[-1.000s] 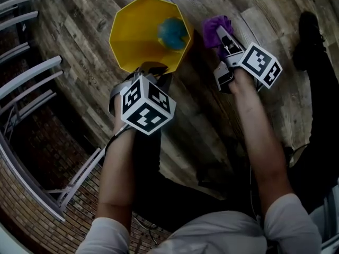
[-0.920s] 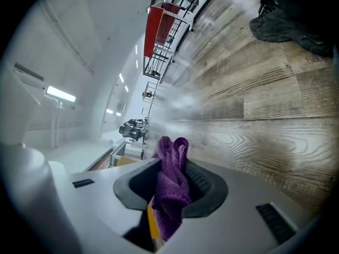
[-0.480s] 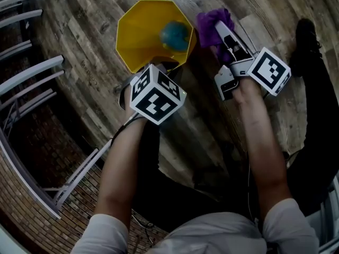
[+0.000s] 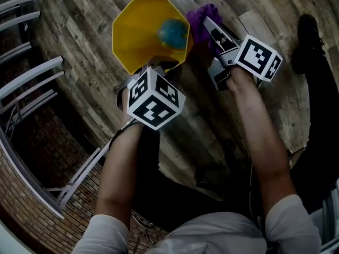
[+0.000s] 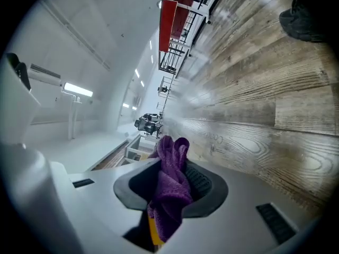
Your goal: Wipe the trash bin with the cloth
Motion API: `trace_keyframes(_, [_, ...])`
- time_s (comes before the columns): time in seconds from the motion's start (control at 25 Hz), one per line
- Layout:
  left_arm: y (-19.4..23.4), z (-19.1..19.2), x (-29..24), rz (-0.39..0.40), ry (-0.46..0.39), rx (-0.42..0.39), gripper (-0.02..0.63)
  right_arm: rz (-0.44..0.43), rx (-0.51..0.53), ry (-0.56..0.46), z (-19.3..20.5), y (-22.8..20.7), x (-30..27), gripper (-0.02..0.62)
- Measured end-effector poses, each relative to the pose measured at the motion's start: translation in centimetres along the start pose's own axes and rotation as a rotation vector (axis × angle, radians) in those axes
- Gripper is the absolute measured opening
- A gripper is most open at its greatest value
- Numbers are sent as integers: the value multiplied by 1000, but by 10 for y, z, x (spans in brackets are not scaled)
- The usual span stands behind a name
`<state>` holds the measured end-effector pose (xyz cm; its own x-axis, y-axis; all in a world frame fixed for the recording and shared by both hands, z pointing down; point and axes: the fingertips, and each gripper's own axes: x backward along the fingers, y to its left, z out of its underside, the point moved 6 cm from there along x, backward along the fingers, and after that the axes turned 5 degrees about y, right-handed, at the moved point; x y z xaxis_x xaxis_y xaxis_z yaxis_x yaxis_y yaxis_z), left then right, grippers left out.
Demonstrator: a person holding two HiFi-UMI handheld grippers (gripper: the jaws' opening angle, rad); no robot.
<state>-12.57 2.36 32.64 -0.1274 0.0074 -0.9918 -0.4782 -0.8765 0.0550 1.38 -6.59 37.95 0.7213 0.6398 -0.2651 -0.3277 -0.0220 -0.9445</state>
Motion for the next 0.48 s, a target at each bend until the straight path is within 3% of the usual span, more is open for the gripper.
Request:
trace_keyframes(0.2, [-9, -1, 6, 0, -10, -4, 17, 34, 16, 19, 4, -11, -5, 115])
trace_keyframes(0.48, [-10, 0, 5, 9, -19, 2, 17, 133, 16, 80, 19, -59, -29, 115])
